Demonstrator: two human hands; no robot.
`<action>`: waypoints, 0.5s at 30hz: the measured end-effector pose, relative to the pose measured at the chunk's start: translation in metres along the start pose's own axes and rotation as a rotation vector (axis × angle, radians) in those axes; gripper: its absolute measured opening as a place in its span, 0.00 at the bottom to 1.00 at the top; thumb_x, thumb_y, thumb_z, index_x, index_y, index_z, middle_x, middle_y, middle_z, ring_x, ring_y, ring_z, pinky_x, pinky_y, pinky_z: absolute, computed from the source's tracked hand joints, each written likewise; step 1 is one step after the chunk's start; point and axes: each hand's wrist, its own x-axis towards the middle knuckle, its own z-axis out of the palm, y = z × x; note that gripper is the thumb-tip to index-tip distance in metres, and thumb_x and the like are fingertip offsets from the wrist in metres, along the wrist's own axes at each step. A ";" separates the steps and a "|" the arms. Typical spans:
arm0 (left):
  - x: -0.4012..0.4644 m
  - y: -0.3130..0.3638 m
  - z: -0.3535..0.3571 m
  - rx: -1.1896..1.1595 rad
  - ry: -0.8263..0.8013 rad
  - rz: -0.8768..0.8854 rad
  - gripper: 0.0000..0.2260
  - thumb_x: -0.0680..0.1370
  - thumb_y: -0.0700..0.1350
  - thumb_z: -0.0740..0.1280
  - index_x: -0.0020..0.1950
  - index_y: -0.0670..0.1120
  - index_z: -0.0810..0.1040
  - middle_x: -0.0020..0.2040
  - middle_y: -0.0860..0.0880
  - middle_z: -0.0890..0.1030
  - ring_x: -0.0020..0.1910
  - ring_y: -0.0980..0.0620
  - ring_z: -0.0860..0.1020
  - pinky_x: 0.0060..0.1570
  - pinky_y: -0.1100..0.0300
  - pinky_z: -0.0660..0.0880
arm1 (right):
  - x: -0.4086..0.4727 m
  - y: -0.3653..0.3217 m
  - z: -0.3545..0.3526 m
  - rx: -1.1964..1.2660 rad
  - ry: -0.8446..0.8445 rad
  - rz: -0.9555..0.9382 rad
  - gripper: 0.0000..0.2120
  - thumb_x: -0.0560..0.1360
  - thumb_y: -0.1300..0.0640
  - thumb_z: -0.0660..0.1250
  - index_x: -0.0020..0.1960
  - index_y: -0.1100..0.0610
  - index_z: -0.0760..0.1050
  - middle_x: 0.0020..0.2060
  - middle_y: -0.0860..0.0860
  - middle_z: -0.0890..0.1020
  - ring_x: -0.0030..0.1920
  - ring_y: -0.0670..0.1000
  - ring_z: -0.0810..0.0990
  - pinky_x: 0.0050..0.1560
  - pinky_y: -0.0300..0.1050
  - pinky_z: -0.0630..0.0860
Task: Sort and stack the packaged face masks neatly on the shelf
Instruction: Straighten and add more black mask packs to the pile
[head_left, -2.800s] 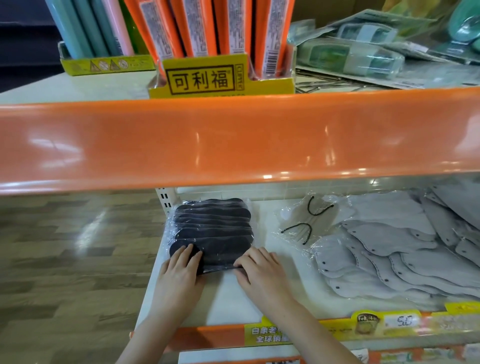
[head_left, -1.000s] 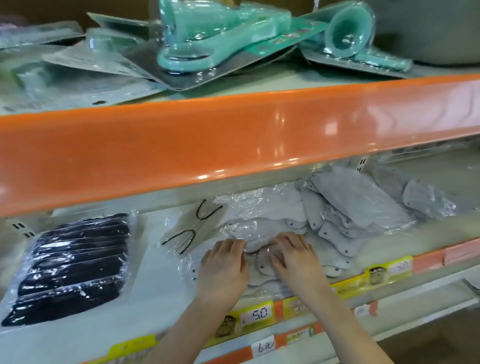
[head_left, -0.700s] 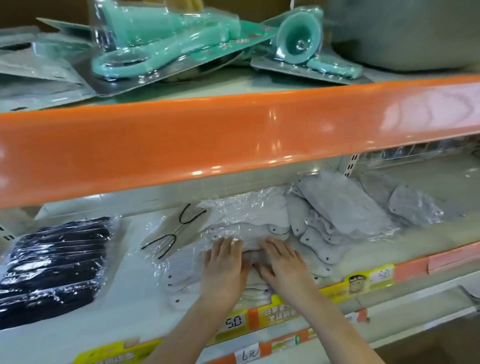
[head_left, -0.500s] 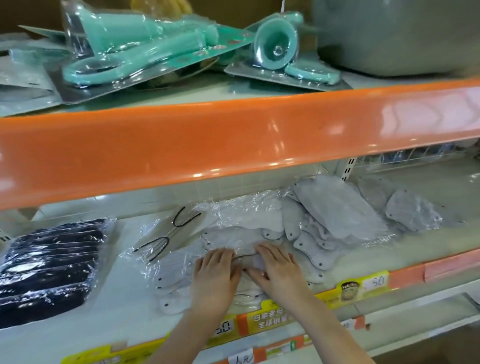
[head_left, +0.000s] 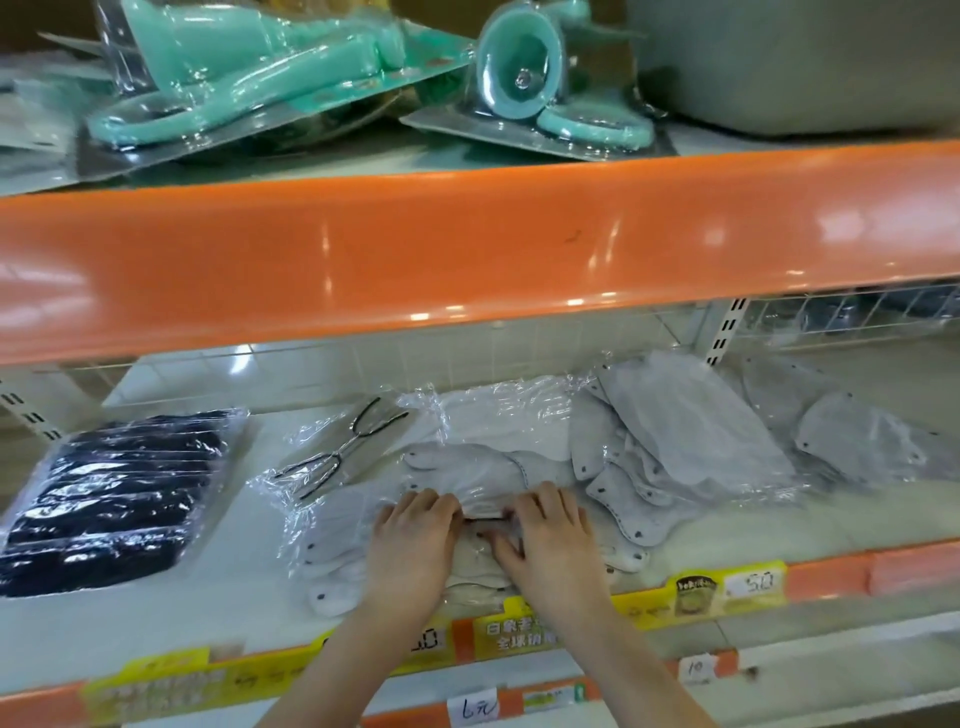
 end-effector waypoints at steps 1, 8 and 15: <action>-0.002 -0.001 -0.001 -0.003 0.020 0.010 0.12 0.73 0.51 0.57 0.35 0.49 0.77 0.32 0.53 0.76 0.33 0.48 0.78 0.31 0.56 0.72 | 0.000 -0.001 -0.001 0.009 0.002 0.000 0.16 0.69 0.43 0.60 0.44 0.54 0.77 0.45 0.52 0.76 0.45 0.56 0.76 0.41 0.50 0.76; -0.002 -0.001 -0.031 -0.157 0.308 0.051 0.10 0.77 0.45 0.60 0.40 0.46 0.78 0.38 0.51 0.80 0.37 0.51 0.75 0.38 0.58 0.71 | -0.002 0.002 -0.007 0.143 0.040 0.028 0.10 0.68 0.57 0.69 0.49 0.52 0.77 0.48 0.48 0.78 0.48 0.54 0.77 0.48 0.48 0.75; 0.007 -0.014 -0.066 -0.316 0.227 -0.252 0.04 0.76 0.46 0.70 0.44 0.47 0.80 0.38 0.56 0.79 0.36 0.56 0.74 0.34 0.67 0.67 | 0.006 0.010 -0.023 0.449 0.066 0.144 0.03 0.74 0.56 0.66 0.46 0.55 0.77 0.39 0.47 0.80 0.40 0.49 0.79 0.40 0.44 0.75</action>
